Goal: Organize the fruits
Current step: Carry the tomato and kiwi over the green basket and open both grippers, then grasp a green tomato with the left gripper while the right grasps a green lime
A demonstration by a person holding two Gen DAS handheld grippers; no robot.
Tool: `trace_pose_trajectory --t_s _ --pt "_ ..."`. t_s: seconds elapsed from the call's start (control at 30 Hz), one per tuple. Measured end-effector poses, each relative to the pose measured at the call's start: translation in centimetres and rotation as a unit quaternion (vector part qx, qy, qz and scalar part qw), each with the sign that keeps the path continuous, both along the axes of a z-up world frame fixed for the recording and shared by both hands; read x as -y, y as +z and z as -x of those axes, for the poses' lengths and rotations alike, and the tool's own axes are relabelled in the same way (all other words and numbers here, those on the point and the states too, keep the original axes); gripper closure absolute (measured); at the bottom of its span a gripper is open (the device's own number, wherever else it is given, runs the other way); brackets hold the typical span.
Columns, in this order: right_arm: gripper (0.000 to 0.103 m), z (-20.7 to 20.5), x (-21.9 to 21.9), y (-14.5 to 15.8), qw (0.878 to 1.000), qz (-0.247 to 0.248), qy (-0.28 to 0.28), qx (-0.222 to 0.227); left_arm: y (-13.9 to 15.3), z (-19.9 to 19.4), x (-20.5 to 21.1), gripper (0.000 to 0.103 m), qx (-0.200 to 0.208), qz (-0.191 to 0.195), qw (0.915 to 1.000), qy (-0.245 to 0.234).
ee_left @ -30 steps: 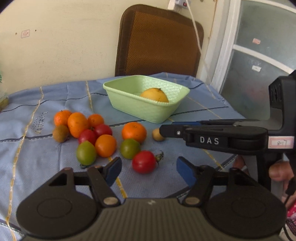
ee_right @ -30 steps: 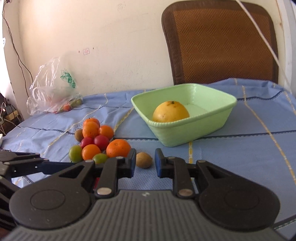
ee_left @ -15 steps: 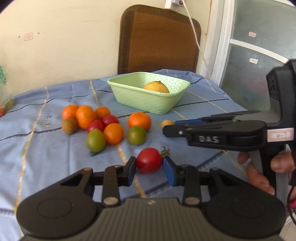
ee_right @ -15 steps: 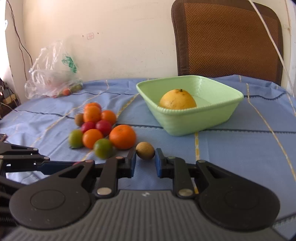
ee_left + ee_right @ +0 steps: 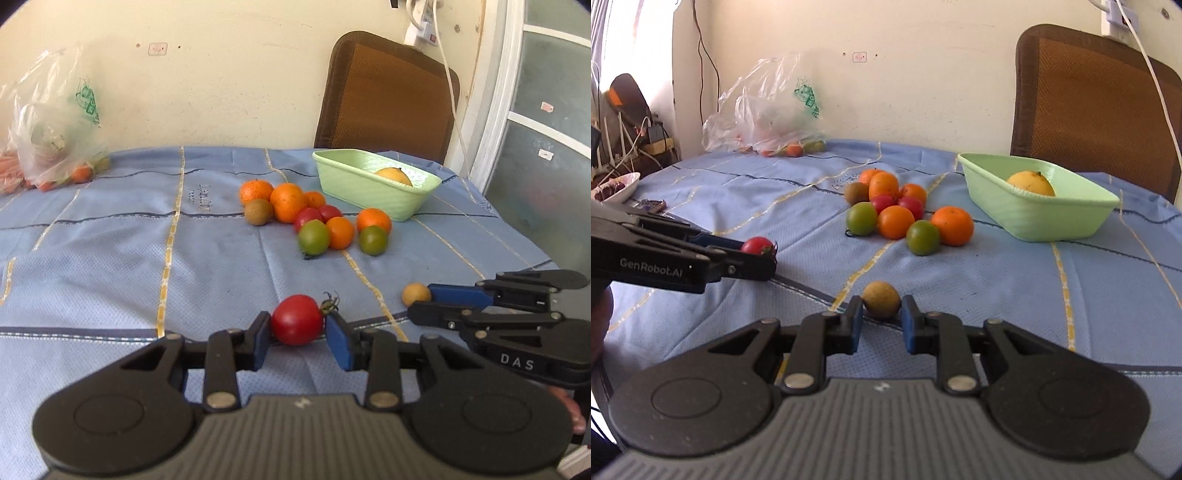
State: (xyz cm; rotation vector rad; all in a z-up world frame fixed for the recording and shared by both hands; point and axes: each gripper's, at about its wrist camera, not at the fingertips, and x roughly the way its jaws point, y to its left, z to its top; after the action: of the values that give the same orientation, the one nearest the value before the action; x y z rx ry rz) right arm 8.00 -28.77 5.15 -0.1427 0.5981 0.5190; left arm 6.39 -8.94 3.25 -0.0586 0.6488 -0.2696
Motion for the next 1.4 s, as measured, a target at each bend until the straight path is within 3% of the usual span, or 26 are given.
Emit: trace_pose_trajectory --t_s 0.2,0.33,0.5,0.7,0.83,1.03,1.17,1.27,1.4 --pt "0.077 0.2 0.2 -0.2 1.000 0.000 0.000 -0.001 -0.3 0.0 0.2 0.067 0.007 -0.012 0.9999 -0.007" --pt "0.078 0.4 0.0 -0.3 1.000 0.006 0.005 0.005 -0.4 -0.2 -0.1 0.071 0.008 -0.010 0.9998 -0.012" --pt "0.078 -0.6 1.2 1.0 0.999 -0.012 -0.015 0.044 1.4 -2.3 0.7 0.071 0.006 0.031 0.9987 -0.040" --pt "0.078 -5.8 4.9 3.8 0.989 -0.029 -0.089 0.113 5.8 -9.4 4.7 0.071 0.043 0.073 0.9928 -0.086" --pt "0.078 -10.3 7.4 3.9 0.984 -0.038 -0.137 0.106 6.4 -15.5 7.9 0.071 0.030 0.081 0.9922 -0.089" --pt "0.078 -13.7 9.4 2.5 0.981 -0.053 -0.171 0.076 4.4 -21.6 9.7 0.071 -0.016 0.093 0.9935 -0.064" --pt "0.076 -13.8 9.5 2.0 0.981 -0.054 -0.170 0.074 3.2 -22.5 9.7 0.069 -0.029 0.092 0.9938 -0.054" --pt "0.060 -13.3 9.3 2.1 0.981 -0.059 -0.165 0.081 3.4 -22.1 9.6 0.064 -0.026 0.092 0.9937 -0.058" --pt "0.060 -12.3 9.3 2.2 0.980 -0.057 -0.167 0.096 5.2 -20.0 7.2 0.063 0.002 0.111 0.9924 -0.054"
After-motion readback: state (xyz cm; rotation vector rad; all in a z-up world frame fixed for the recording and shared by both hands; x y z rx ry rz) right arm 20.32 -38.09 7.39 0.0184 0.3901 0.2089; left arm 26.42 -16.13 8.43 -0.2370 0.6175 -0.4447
